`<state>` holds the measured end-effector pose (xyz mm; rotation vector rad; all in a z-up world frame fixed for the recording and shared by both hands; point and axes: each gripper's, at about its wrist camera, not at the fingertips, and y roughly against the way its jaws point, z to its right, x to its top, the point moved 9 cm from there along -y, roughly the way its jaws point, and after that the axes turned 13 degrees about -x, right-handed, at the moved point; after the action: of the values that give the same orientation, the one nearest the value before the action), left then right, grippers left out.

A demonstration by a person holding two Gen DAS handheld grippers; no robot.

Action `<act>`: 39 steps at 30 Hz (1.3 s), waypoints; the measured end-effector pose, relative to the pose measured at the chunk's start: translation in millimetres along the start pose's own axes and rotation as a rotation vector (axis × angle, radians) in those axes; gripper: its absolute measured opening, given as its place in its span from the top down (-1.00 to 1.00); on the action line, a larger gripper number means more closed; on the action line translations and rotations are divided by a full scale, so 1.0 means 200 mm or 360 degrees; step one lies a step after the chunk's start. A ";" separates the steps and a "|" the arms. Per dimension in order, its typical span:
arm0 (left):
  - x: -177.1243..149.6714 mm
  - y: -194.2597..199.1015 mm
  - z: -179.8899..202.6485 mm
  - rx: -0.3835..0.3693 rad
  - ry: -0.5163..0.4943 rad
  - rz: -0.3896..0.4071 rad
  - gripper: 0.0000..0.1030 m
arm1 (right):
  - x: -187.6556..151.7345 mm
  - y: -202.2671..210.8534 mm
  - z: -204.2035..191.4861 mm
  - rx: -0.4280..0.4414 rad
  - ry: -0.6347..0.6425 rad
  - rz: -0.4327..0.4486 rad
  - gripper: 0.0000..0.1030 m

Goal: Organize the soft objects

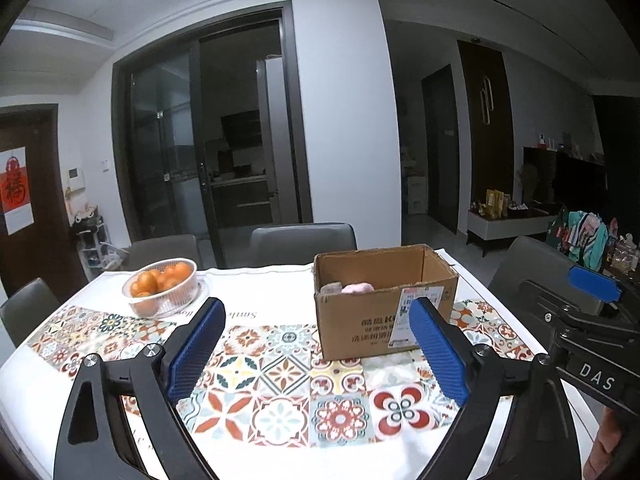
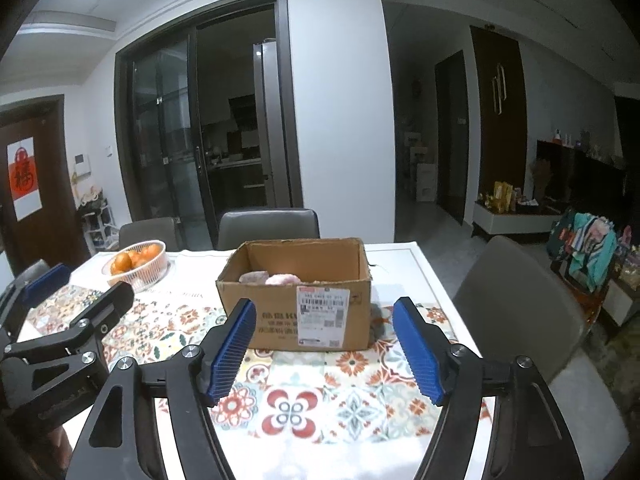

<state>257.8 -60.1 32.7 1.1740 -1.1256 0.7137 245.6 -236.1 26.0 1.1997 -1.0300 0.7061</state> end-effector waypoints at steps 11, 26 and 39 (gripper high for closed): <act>-0.16 0.25 0.04 0.0035 0.0009 0.0002 -0.85 | -0.17 0.22 0.06 -0.0010 -0.0025 -0.0048 -0.47; -0.27 0.42 0.05 0.0012 0.0032 -0.0005 -0.99 | -0.29 0.40 0.06 0.0008 -0.0025 -0.0049 -0.47; -0.33 0.48 0.09 -0.0007 0.0038 -0.0007 -1.00 | -0.35 0.46 0.08 0.0005 -0.0021 -0.0039 -0.47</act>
<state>145.3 -44.1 2.2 1.1612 -1.1037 0.7201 131.9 -222.7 -0.3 1.2190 -1.0240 0.6819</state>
